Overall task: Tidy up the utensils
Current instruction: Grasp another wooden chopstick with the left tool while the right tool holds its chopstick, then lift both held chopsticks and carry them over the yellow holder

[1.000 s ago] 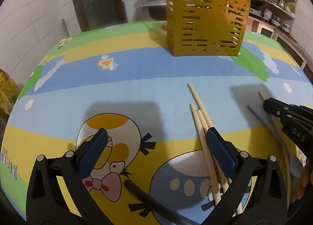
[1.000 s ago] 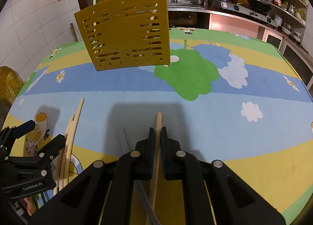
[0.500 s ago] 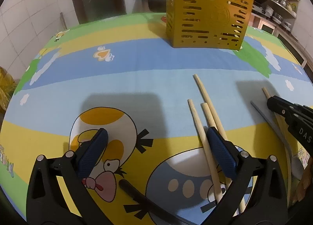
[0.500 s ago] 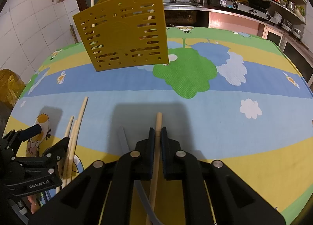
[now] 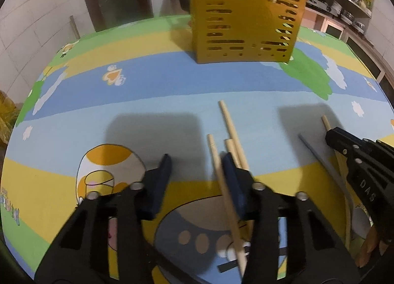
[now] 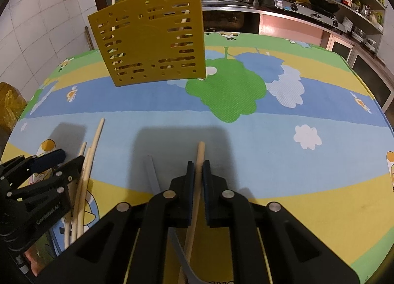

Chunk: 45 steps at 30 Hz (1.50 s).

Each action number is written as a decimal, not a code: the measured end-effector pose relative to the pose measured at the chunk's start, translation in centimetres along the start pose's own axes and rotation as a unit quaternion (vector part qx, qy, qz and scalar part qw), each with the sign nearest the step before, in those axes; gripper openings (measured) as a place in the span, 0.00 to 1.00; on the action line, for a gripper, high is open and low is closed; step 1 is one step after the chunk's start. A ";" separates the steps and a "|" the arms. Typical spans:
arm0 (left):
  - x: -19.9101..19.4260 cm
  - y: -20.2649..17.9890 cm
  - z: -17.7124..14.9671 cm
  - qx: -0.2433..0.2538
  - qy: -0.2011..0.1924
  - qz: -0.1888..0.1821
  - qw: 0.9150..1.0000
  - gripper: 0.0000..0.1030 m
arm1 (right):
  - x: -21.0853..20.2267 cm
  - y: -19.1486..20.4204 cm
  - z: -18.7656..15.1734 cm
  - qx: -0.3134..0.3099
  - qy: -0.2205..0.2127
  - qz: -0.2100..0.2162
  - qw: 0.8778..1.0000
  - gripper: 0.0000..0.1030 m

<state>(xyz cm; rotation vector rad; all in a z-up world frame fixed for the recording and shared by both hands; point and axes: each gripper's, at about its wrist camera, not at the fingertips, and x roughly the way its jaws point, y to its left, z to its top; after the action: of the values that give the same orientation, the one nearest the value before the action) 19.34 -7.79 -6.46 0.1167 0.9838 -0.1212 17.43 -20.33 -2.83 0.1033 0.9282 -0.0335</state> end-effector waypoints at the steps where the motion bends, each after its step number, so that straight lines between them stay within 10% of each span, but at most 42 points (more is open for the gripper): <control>1: 0.0 -0.2 0.1 0.001 0.001 0.000 1.000 0.31 | 0.0 0.0 0.0 0.000 0.000 -0.001 1.000 0.07; 12: 0.1 -0.7 0.3 0.013 -0.007 -0.007 1.000 0.07 | 0.1 0.5 0.0 -0.003 0.002 -0.021 1.000 0.07; 26: -0.6 0.4 0.8 -0.010 -0.033 -0.013 0.999 0.04 | -0.9 0.5 0.4 0.003 -0.030 -0.023 0.999 0.06; 45: -12.9 3.7 0.5 -0.072 -0.288 -0.018 0.955 0.04 | -12.2 -1.6 0.6 0.062 -0.291 0.045 0.954 0.06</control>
<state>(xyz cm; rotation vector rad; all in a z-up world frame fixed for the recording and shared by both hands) 13.23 -3.56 4.75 -0.0710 0.4082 -0.1073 10.53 -22.18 7.20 0.2383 0.3291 -0.0348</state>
